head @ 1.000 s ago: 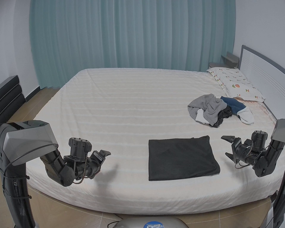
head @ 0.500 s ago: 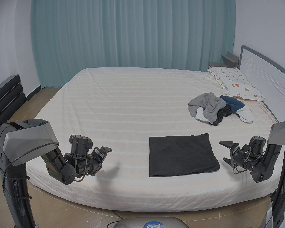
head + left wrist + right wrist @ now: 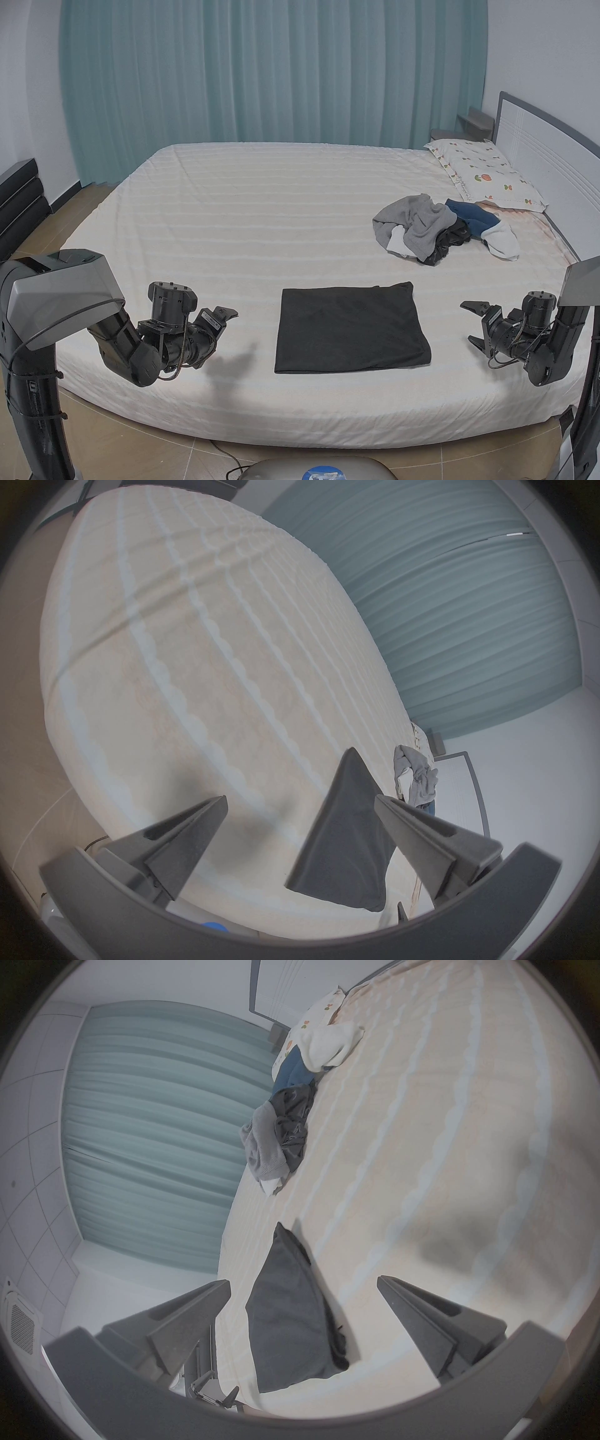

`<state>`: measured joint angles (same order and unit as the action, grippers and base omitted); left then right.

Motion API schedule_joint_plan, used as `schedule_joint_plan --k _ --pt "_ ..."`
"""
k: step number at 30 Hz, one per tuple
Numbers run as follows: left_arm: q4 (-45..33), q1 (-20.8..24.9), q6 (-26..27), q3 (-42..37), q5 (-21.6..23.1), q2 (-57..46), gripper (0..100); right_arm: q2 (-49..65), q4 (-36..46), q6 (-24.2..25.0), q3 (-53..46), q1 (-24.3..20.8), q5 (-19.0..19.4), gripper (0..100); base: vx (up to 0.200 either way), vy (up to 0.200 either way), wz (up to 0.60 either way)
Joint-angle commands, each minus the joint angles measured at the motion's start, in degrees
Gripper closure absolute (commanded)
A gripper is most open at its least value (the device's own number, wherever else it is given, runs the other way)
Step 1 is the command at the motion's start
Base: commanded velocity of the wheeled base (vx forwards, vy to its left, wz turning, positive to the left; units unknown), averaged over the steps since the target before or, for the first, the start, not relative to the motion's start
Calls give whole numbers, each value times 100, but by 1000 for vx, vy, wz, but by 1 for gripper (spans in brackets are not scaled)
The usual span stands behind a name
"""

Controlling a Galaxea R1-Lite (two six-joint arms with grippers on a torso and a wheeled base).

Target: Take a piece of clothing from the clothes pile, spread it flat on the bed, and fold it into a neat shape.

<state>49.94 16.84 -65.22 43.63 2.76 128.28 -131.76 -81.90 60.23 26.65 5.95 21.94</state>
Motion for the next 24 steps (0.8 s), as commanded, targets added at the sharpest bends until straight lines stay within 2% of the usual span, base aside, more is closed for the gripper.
schedule_joint_plan --k 1,7,11,12,18,20,22,24 --pt "-2 4 9 58 -3 -31 0 -61 -2 -3 16 -15 3 0 0 -200 0" --pt "-64 4 124 532 -3 144 0 -70 7 -12 -19 -15 -6 0 0 -200 0" --pt "-178 92 238 735 6 259 0 -78 7 -12 -28 -32 -6 0 0 0 0" --pt "-301 145 642 1042 -3 549 0 -140 -2 -12 -37 -76 -23 0 0 0 0" --pt "-266 145 1468 1306 -91 1050 0 -157 -2 -20 -37 -103 -23 0 0 0 0" --pt "-275 153 1486 1403 -126 1129 0 -166 -2 -20 -28 -112 -23 0 0 0 0" --pt "-266 206 1539 1640 -486 1331 0 -184 -2 -29 -28 -112 -23 0 0 0 0" --pt "-266 206 1539 1649 -495 1331 0 -184 -2 -29 -28 -112 -23 0 0 0 0"
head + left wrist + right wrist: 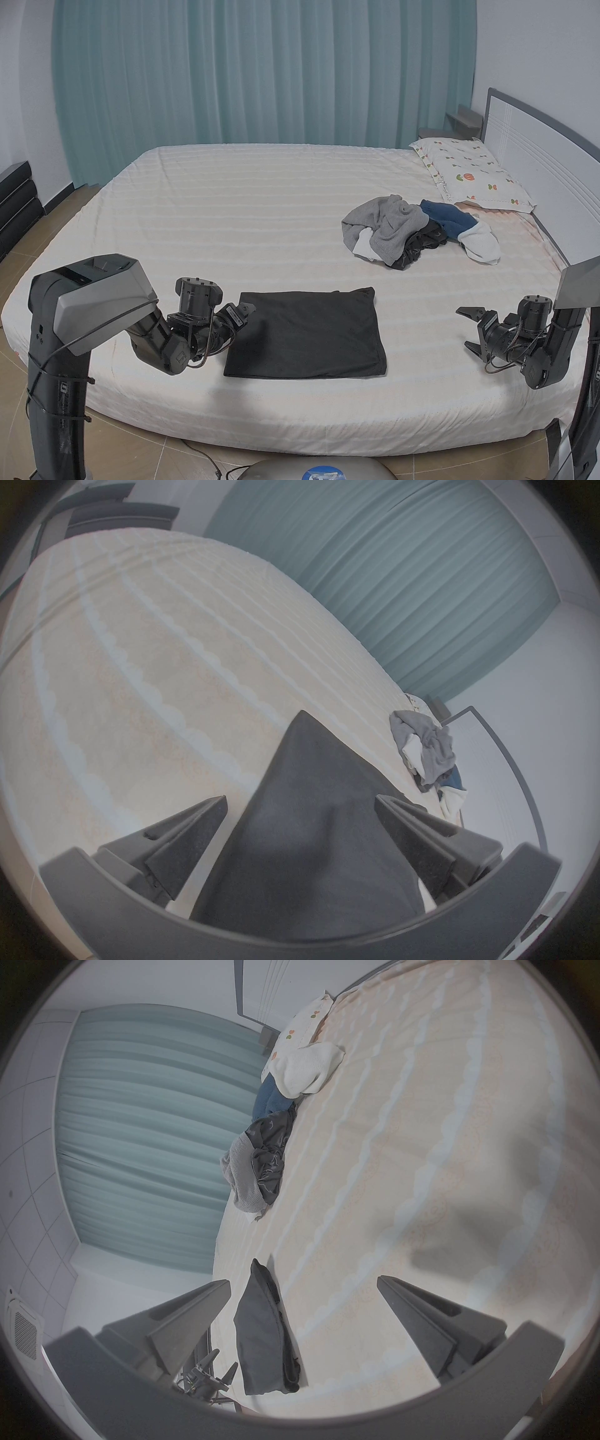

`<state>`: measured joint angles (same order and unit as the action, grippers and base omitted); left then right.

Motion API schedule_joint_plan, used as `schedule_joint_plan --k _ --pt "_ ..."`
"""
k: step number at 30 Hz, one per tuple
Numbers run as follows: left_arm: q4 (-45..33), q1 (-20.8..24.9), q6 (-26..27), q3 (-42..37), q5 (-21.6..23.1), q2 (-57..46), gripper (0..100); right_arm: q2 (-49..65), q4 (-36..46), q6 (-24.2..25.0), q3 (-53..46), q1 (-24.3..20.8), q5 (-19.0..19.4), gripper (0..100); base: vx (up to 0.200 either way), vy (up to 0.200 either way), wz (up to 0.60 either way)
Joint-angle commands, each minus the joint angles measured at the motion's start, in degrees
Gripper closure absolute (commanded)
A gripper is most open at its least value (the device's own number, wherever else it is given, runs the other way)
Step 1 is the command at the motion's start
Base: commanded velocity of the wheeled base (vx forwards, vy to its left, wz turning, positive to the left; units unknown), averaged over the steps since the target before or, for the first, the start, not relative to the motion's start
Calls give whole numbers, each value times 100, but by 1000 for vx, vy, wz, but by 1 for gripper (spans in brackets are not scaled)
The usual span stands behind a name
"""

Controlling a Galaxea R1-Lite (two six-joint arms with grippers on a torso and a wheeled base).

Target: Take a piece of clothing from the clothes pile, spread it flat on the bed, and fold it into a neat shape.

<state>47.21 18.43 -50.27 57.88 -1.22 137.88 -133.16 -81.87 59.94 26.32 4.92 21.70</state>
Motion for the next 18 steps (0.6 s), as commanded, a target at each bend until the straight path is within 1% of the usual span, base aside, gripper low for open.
schedule_joint_plan --k 1,17,18 --pt "7 46 97 408 -265 477 0 -44 -4 0 14 -9 -8 0 0 0 0" --pt "25 82 26 435 -247 495 0 -52 -4 -18 14 -18 1 0 0 0 0" --pt "25 82 26 435 -238 495 100 -44 -4 -18 14 -18 1 0 0 0 0"
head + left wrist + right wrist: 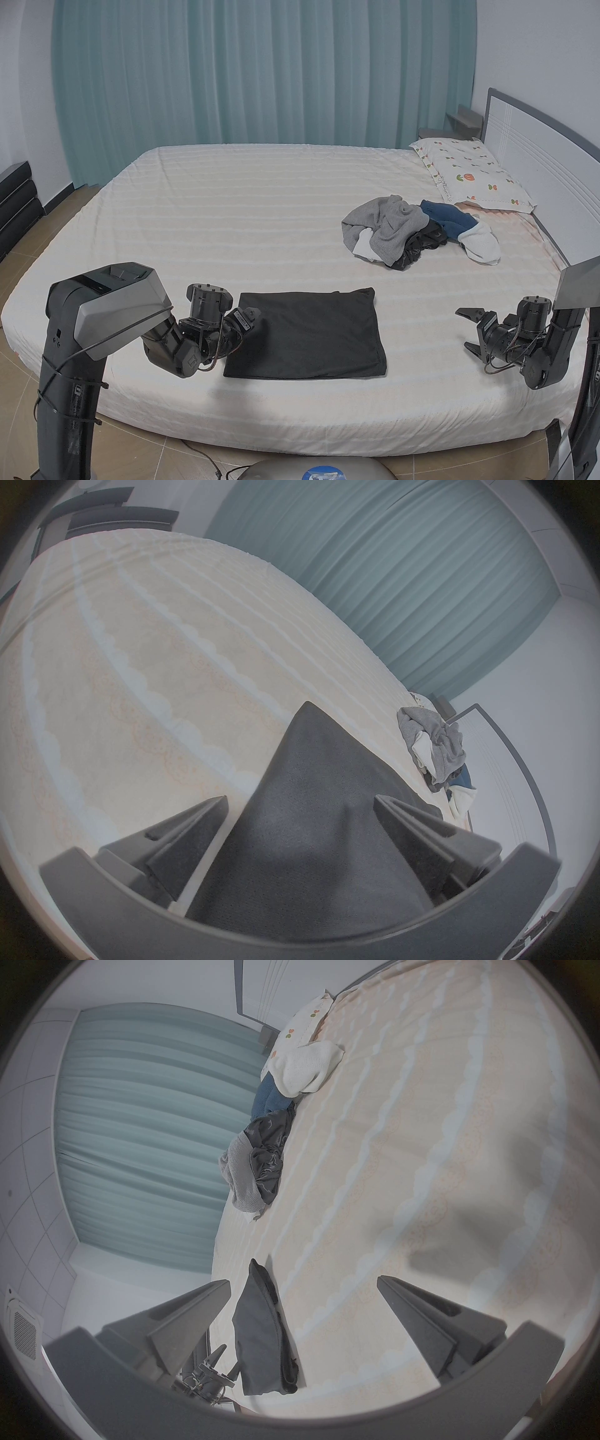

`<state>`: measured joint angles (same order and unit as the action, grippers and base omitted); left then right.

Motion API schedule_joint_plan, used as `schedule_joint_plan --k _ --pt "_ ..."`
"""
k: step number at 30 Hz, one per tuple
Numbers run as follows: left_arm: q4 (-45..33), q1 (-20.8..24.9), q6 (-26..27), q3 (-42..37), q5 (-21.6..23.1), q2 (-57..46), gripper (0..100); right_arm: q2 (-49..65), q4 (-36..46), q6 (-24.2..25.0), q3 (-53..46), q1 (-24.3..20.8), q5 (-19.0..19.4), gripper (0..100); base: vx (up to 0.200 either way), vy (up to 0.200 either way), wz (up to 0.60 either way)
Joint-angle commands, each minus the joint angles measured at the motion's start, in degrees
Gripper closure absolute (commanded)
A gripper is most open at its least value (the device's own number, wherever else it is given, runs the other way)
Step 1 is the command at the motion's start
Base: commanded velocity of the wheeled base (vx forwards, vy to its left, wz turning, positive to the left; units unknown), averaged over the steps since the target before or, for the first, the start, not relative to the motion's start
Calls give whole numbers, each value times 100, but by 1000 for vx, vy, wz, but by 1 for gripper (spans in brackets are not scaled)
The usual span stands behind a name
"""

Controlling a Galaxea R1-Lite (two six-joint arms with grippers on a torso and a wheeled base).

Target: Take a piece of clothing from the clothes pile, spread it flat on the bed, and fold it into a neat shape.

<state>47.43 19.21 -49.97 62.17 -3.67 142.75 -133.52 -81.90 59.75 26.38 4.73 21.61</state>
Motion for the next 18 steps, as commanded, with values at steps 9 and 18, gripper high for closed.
schedule_joint_plan --k 9,18 --pt "-6 -14 -74 -21 -46 -2 100 -7 -2 -7 -10 2 10 0 0 0 0" --pt "-6 -14 -153 -91 -196 7 100 -7 -2 -7 -19 2 10 0 0 0 0"
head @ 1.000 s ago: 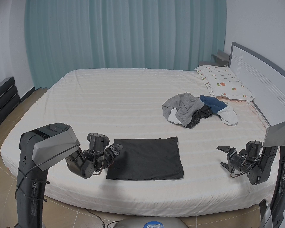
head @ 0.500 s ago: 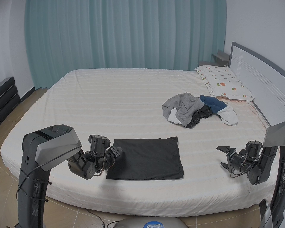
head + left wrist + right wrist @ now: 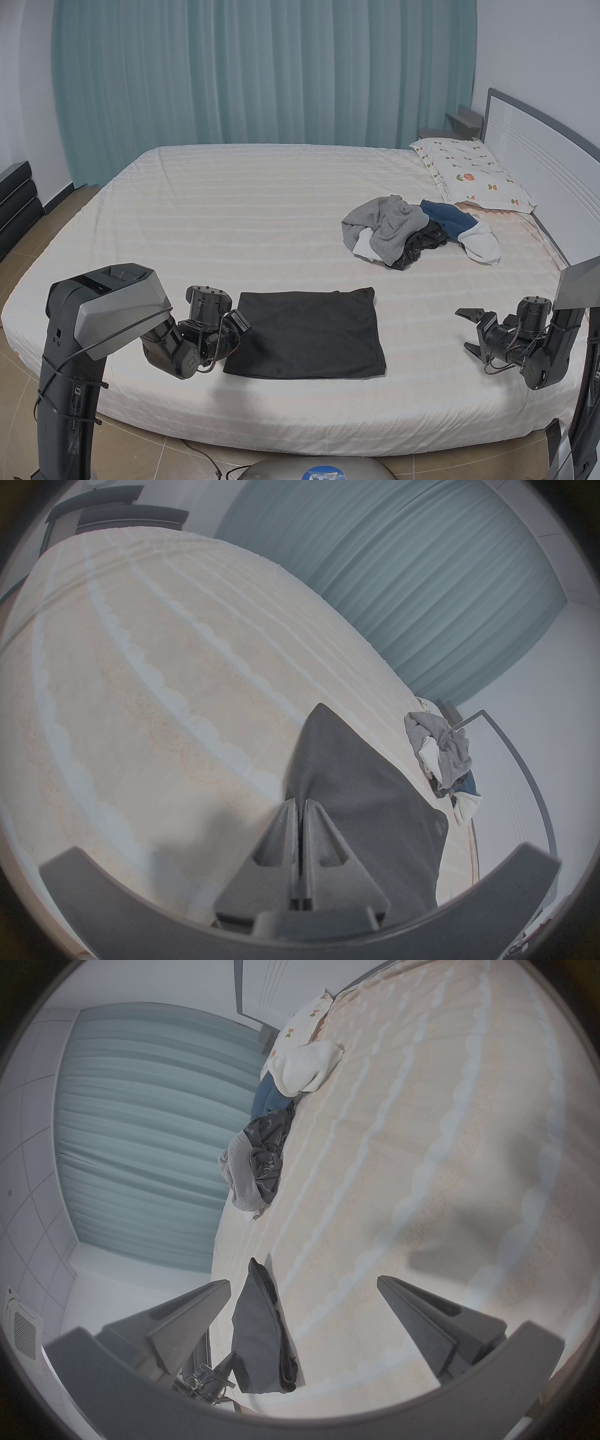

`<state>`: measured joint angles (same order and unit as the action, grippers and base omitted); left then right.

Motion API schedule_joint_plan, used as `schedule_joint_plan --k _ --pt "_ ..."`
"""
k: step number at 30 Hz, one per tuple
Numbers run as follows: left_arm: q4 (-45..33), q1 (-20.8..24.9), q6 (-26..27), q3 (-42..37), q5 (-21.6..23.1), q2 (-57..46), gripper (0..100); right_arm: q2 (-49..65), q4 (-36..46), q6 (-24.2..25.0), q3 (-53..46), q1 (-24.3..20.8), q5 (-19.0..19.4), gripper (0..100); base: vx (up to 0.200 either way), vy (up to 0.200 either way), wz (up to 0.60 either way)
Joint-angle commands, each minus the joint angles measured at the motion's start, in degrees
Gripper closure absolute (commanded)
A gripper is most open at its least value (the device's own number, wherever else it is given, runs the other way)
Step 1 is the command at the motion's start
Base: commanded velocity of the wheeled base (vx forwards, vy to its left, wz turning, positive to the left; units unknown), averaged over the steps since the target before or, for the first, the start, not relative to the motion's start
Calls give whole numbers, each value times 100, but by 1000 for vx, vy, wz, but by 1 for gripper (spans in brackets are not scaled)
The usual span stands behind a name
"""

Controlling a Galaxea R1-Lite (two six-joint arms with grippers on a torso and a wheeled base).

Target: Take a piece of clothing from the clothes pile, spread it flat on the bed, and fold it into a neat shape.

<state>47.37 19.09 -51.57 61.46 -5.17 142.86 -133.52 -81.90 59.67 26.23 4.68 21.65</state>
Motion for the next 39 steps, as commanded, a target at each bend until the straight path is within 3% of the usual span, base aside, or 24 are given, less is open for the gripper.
schedule_joint_plan --k 1,16,39 --pt "0 -2 6 -12 -90 -4 100 -7 -2 0 -4 6 6 0 0 0 0" --pt "-9 -11 -11 6 -125 -30 100 -7 -2 9 5 6 6 0 0 0 0" --pt "-9 -248 -143 -29 -134 -162 100 -7 -11 9 5 6 6 0 0 200 0"
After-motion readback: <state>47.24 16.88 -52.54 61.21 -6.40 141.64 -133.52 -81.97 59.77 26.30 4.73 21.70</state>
